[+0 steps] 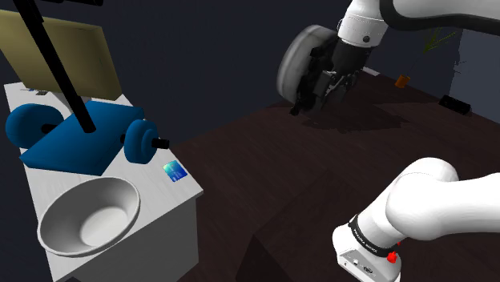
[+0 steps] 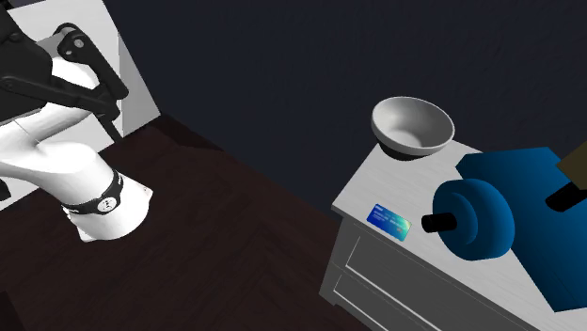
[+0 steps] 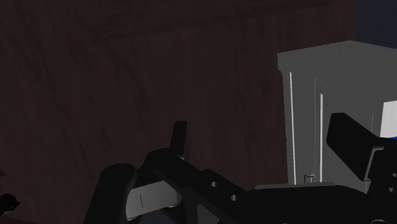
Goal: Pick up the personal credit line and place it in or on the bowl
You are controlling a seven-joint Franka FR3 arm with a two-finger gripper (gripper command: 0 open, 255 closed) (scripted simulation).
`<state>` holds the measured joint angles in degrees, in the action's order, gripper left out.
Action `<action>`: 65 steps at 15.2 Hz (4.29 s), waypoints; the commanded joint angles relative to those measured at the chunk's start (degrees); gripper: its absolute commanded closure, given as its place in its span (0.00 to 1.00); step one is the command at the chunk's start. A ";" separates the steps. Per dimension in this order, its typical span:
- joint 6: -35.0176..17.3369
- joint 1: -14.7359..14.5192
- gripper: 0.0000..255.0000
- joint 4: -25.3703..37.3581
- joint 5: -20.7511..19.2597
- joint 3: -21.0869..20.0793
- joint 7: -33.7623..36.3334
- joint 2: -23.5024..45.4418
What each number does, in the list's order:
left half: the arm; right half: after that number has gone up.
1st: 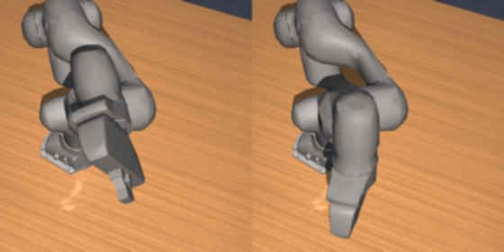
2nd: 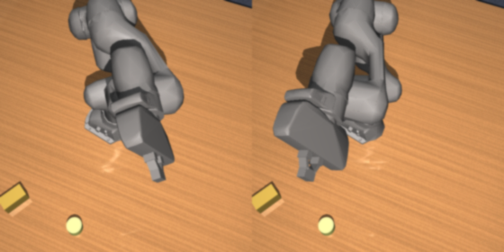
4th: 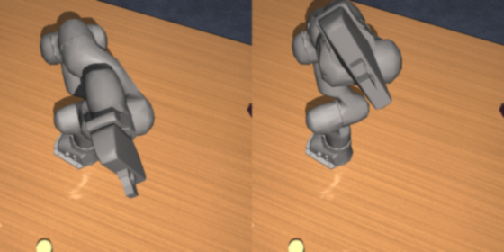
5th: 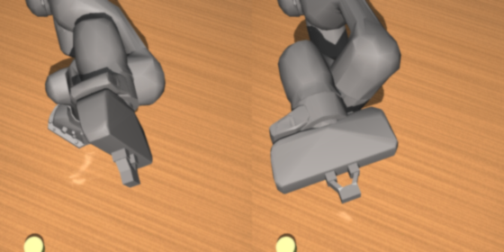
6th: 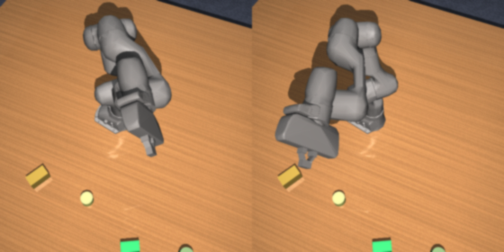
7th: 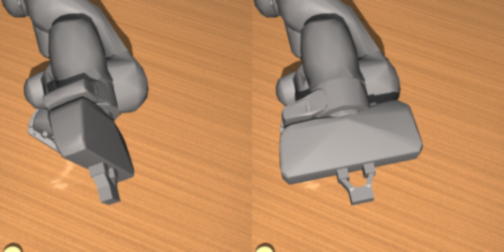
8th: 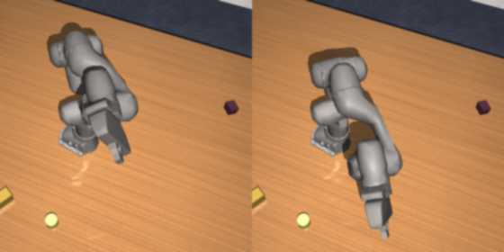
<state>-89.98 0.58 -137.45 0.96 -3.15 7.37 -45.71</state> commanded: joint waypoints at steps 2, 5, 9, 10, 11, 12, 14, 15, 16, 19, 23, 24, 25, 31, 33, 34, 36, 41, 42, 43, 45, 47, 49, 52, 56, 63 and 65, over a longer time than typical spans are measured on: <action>-1.78 -0.32 0.00 -0.53 0.54 -0.82 0.73 1.00; -7.14 -1.24 0.00 -1.66 1.98 -3.30 2.87 4.45; -14.23 -2.28 0.00 -2.08 3.38 -6.64 5.73 10.06; -15.98 -2.49 0.00 -1.99 3.61 -7.48 6.46 11.63; -17.70 -2.68 0.00 -1.82 3.78 -8.31 7.19 13.25; -19.39 -2.84 0.00 -1.57 3.89 -9.15 7.94 14.94; -22.70 -3.11 0.00 -0.83 3.91 -10.82 9.51 18.46; -24.30 -3.21 0.00 -0.34 3.81 -11.65 10.33 20.30; -25.86 -3.28 0.00 0.22 3.62 -12.47 11.17 22.18; -30.25 -3.41 0.00 2.36 2.50 -14.88 13.94 28.06; -35.27 -3.52 0.00 6.27 -0.49 -17.80 18.27 36.41; -36.35 -3.58 0.00 7.43 -1.52 -18.44 19.48 38.57; -37.34 -3.69 0.00 8.67 -2.66 -19.02 20.74 40.76; -41.39 -5.78 0.00 17.76 -11.07 -20.74 28.66 54.28; -42.01 -7.16 0.00 21.41 -13.97 -20.56 31.10 58.80; -42.20 -7.94 0.00 23.36 -15.36 -20.38 32.21 61.06; -42.35 -9.68 0.00 27.50 -17.91 -19.82 34.19 65.53; -41.57 -14.60 0.00 39.39 -22.84 -17.86 37.53 76.67; -41.35 -15.27 0.00 41.09 -23.30 -17.58 37.79 78.10; -41.82 -15.37 0.00 41.12 -23.53 -17.39 37.92 78.62; -42.75 -15.55 0.00 41.22 -24.00 -17.03 38.18 79.67; -43.64 -15.73 0.00 41.37 -24.47 -16.67 38.44 80.75; -44.52 -15.93 0.00 41.58 -24.94 -16.30 38.70 81.86; -44.76 -15.97 0.00 41.64 -25.09 -16.21 38.78 82.19; -44.75 -15.93 0.00 41.65 -25.12 -16.25 38.80 82.20; -44.67 -15.75 1.00 41.82 -25.08 -16.25 38.55 82.25; -44.46 -15.88 1.00 41.77 -25.01 -16.35 38.71 82.02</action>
<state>-134.34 -15.16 -95.61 -24.09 -19.38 46.06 36.09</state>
